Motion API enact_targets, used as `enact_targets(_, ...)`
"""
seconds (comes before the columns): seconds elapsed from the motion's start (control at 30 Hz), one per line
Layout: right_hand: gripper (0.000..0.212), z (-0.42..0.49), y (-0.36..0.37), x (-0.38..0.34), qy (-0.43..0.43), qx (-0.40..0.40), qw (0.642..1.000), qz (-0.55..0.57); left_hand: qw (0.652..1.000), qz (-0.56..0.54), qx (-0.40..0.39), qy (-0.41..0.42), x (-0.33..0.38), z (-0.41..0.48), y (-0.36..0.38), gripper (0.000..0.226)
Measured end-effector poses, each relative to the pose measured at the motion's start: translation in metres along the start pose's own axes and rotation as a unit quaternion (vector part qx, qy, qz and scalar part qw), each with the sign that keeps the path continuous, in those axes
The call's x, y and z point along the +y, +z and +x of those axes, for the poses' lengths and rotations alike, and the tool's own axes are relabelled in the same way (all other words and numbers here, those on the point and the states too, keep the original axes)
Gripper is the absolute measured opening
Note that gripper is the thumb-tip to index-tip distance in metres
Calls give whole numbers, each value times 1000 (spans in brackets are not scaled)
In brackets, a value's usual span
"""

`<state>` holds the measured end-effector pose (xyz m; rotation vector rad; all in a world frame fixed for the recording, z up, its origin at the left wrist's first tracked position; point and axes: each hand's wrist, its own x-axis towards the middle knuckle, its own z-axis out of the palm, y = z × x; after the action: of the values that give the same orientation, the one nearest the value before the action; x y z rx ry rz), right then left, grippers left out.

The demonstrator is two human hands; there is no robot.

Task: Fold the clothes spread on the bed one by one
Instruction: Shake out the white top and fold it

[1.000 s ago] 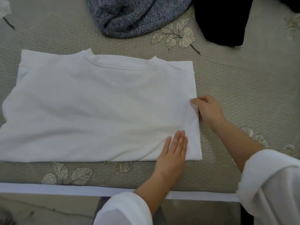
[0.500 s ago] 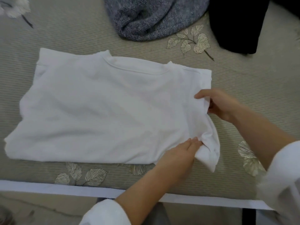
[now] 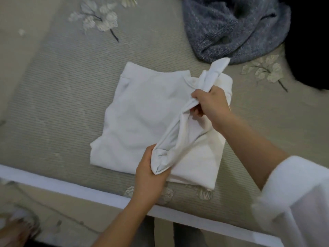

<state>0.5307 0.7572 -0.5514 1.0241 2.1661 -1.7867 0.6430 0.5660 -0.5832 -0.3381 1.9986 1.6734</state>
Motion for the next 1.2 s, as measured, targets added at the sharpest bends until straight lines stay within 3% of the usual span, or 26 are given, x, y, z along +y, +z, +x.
enact_targets(0.27,7,9,97,-25,-46,-22,997,-54,990,-125,51,-32,-8,10,-69,41)
enact_targets(0.4,14,14,137,-30,-77,-21,992,-102,984,-150,80,-51,-14,18,-95,48)
enact_targets(0.5,35,15,158,-26,-65,-127,985,-96,975,-175,113,-80,-21,18,-108,46)
enact_targets(0.57,55,13,164,-21,-78,-206,964,-149,967,-184,152,-93,-24,15,-114,38)
enact_targets(0.6,56,12,164,-16,-116,-211,950,-199,966,-173,170,-86,-25,13,-115,34)
enact_targets(0.67,53,6,160,0,-228,-133,908,-326,975,-109,187,-57,-26,13,-114,23)
enact_targets(0.73,54,-3,158,16,-298,-55,843,-444,977,-2,204,-54,-26,17,-109,37)
enact_targets(0.83,56,-3,159,38,-260,-124,800,-526,966,86,232,-70,-27,30,-106,34)
enact_targets(0.93,56,15,161,42,-242,-182,774,-557,976,46,205,-65,-28,37,-112,17)
enact_targets(1.07,54,38,148,34,-274,-142,745,-591,983,5,173,-54,-23,42,-125,15)
enact_targets(1.2,55,52,116,29,-237,-86,737,-627,990,-62,121,-39,-12,49,-146,15)
